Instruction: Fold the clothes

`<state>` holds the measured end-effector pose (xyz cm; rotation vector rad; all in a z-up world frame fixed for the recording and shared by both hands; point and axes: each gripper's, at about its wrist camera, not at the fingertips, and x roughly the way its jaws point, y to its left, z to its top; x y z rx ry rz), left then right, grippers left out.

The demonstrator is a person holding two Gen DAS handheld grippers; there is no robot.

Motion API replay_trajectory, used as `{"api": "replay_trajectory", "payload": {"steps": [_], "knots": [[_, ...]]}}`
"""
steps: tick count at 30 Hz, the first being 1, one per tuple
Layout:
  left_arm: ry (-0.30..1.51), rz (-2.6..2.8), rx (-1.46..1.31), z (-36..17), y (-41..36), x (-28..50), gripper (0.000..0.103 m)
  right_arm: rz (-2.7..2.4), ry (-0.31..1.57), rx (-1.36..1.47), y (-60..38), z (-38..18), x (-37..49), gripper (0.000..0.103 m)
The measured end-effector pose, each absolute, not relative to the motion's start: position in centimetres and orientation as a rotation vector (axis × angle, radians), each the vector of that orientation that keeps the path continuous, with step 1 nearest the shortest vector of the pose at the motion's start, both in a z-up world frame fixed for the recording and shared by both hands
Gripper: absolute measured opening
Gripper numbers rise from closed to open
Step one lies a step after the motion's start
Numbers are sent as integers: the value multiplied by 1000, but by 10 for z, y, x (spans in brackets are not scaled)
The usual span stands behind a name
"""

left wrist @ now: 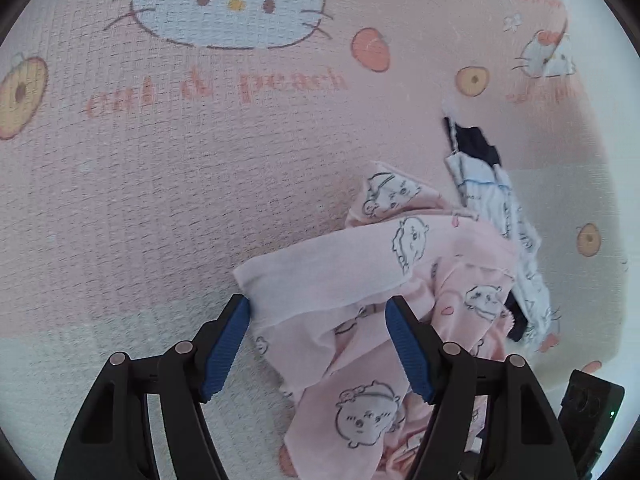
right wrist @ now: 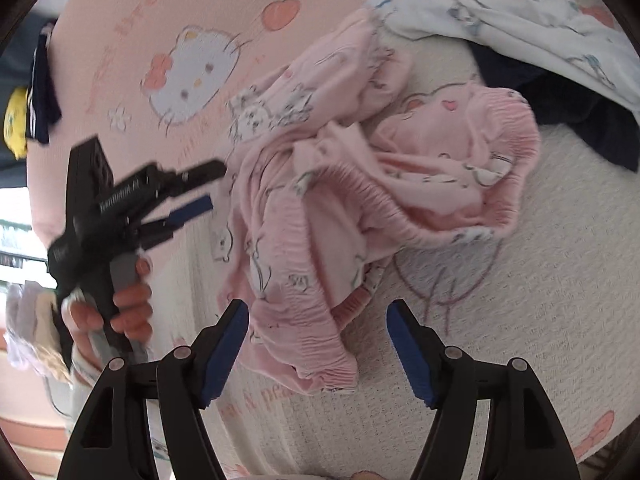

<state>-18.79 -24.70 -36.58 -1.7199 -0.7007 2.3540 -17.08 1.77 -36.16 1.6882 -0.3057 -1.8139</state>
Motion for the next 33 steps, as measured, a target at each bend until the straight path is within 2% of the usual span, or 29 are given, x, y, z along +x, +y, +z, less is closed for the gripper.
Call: {"api": "replay_trajectory", "payload": {"steps": [7, 14, 17, 25, 27, 29, 30, 32, 33], "knots": [[-659, 2328, -1773, -372, -244, -183, 68, -1816, -214, 1644, 1, -369, -162, 71], [-804, 2299, -1778, -376, -261, -167, 68, -1811, -129, 1607, -15, -377, -153, 71], [-768, 2312, -1768, -376, -255, -168, 68, -1802, -120, 1585, -14, -379, -145, 71], [-733, 2266, -1703, -377, -231, -168, 68, -1774, -354, 1475, 16, -392, -140, 71], [-732, 2278, -1685, -378, -227, -168, 60, -1773, -361, 1479, 15, -396, -139, 71], [-761, 2291, -1688, -380, -230, -169, 48, -1778, -364, 1474, 11, -398, -140, 71], [-770, 2296, -1689, -381, -232, -169, 44, -1795, -345, 1460, 8, -396, -140, 71], [-770, 2309, -1697, -382, -234, -171, 27, -1827, -279, 1446, -1, -395, -137, 71], [-754, 2317, -1702, -383, -234, -172, 25, -1837, -239, 1439, -5, -393, -134, 71]]}}
